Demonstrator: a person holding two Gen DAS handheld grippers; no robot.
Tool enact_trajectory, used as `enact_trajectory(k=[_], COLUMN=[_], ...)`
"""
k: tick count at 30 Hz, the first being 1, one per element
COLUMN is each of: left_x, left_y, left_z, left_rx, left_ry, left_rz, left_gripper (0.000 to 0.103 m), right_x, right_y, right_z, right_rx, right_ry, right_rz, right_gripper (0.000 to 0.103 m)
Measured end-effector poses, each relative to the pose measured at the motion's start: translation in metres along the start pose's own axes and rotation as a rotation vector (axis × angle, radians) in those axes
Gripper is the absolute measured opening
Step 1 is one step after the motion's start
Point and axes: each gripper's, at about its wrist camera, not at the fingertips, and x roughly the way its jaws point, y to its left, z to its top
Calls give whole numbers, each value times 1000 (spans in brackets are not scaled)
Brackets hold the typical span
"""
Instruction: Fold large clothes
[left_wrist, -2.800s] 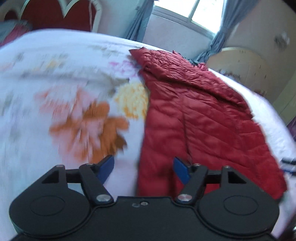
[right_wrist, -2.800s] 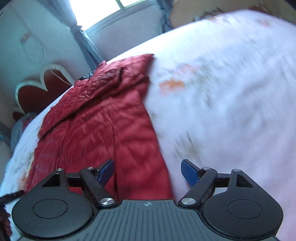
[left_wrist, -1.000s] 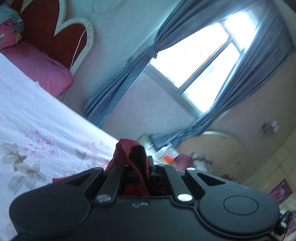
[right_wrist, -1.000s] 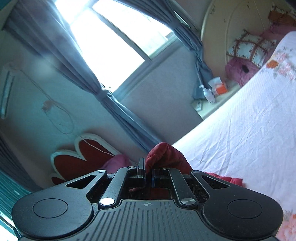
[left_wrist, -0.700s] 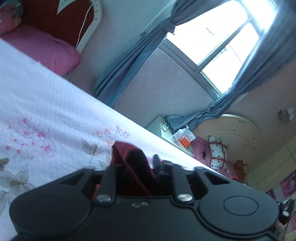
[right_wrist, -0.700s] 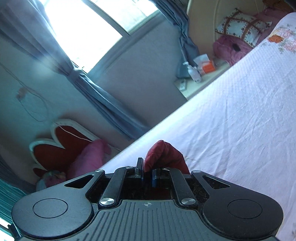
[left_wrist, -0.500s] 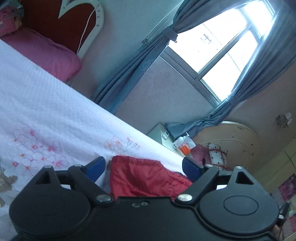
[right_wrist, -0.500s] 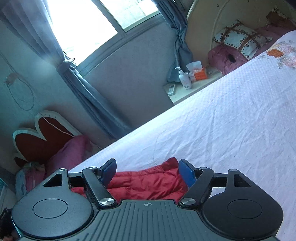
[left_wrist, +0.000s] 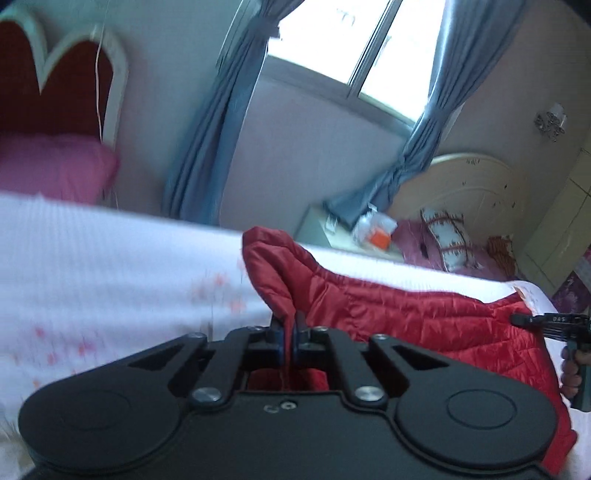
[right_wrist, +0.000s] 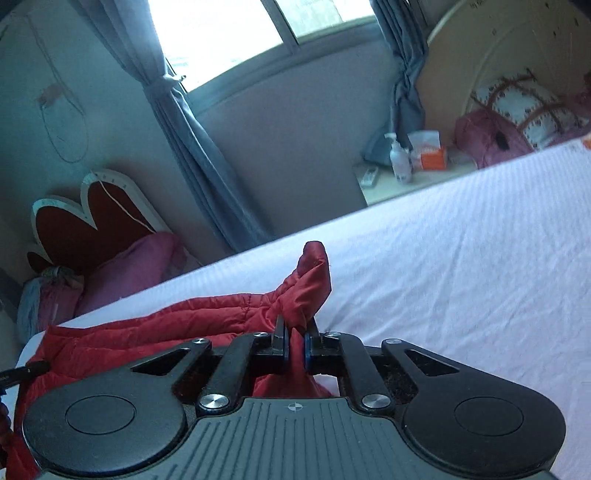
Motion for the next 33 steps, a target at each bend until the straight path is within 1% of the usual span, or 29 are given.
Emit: enact_trajectory(k=[1,2,3,4,6,7,8,9,12,13,14,15,16,17,18,19,20,21,22,23,25,26,27,28,30,31,33], left_x=[0,6,16,26,49,55,54,53,51,50,46,40,32,17,-1,-18,-37,-60,-81,-100,-119,-125,-126,-123,-103,-94,-75], left_y=[-5,-10,-13,-10,0,5,7,7,0,0,2,4,6,8,13,14,14,10,4,-5,-34,-50,-67,-82,-105,-107,-100], left_z=[4,5,3,-4,-23,-34,-39,-40,-42,-42,-41,-39,-32,-31,-26,-24,-23,-27,-33,-40,-59,-71,-83,-94,-116,-127,-144], left_rx=[22,50,74,77,43,27,13,8,56,58,45,29,23,23,25,28,32,47,53,53,83,107,139,179,264,298,367], left_ry=[-10,3,41,79,165,166,141,135,131,129,122,111,94,54,12,-4,-12,-38,-63,-69,-71,-67,-60,-52,4,17,48], left_rz=[17,40,76,99,120,119,117,120,146,141,134,147,177,202,208,204,207,197,170,136,70,41,10,0,18,42,129], left_gripper=[4,4,4,4,5,5,5,5,7,7,16,38,50,61,55,50,42,40,40,39,39,39,40,41,40,39,40], right_x=[0,3,10,19,45,44,45,45,47,48,49,49,41,30,10,-11,-26,-40,-56,-72,-102,-112,-117,-118,-108,-99,-73], right_y=[6,9,9,7,-2,-6,-9,-10,-10,-10,-10,-8,-4,1,9,16,23,32,45,53,75,86,102,120,141,144,143], right_z=[1,0,-1,-5,-20,-28,-32,-33,-36,-33,-33,-32,-24,-23,-21,-21,-24,-29,-39,-51,-80,-93,-106,-121,-143,-154,-171], right_rx=[-31,-54,-62,-63,-58,-55,-35,-21,-29,-26,-22,-19,-19,-26,-43,-66,-75,-92,-127,-164,-225,-241,-272,-334,-406,-432,-524], right_ry=[-17,-23,-8,28,152,123,117,114,109,112,116,121,117,76,8,-37,-35,-32,-34,-29,-20,-16,-2,5,41,63,98], right_rz=[-6,-18,-33,-54,-121,-108,-104,-103,-106,-109,-114,-123,-150,-202,-234,-217,-183,-155,-134,-107,-47,-2,54,86,116,101,-27], right_gripper=[7,7,7,7,6,6,6,6,6,7,7,7,26,61,70,70,69,64,51,48,48,48,48,48,48,48,47])
